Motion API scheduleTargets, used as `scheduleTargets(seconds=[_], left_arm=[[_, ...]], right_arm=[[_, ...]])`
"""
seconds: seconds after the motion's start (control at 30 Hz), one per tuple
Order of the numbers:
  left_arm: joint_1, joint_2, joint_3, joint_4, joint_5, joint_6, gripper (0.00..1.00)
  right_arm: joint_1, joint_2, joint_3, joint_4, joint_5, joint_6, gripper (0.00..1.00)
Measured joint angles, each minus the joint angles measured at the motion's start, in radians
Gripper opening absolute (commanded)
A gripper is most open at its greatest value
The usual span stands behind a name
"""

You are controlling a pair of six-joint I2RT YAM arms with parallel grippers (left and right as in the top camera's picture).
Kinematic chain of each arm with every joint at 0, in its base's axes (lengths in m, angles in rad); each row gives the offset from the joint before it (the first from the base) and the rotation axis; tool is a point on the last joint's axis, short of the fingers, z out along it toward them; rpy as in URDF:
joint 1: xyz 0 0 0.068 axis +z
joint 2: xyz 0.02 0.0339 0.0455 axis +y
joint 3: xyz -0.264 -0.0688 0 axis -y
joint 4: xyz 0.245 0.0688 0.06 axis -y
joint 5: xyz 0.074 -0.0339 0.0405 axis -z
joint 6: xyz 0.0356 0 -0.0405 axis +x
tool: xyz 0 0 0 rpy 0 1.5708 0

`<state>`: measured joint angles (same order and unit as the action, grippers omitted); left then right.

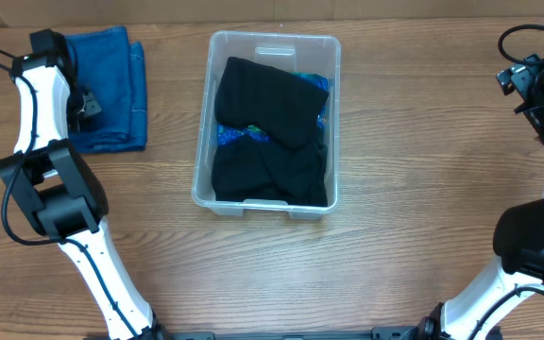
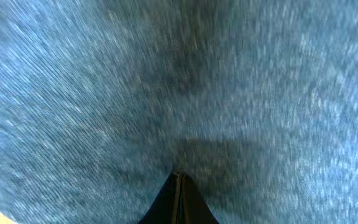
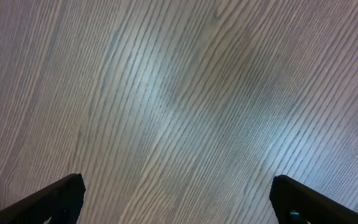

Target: Pack container

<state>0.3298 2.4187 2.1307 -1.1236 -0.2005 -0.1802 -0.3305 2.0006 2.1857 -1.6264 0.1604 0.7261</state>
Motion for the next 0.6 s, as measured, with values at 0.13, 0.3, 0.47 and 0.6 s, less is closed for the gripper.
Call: scheduleTargets(seconds=[0.13,0.3,0.47,0.6], left_arm=[[0.005,0.005,0.014,-0.089,0.105,-0.058,0.04],[0.019,0.006,0.016,-0.161,0.275,-0.146,0.04],[0.01,0.011,0.016,-0.169,0.35,-0.21,0.04],[-0.001,0.018,0.032,-0.169,0.372,-0.214,0.04]], right_arm=[[0.0,0.0,0.0,-0.001,0.0,0.0,1.0],[0.0,0.0,0.0,0.0,0.0,0.0,1.0],[0.0,0.0,0.0,0.0,0.0,0.0,1.0],[0.0,0.0,0.0,0.0,0.0,0.0,1.0]])
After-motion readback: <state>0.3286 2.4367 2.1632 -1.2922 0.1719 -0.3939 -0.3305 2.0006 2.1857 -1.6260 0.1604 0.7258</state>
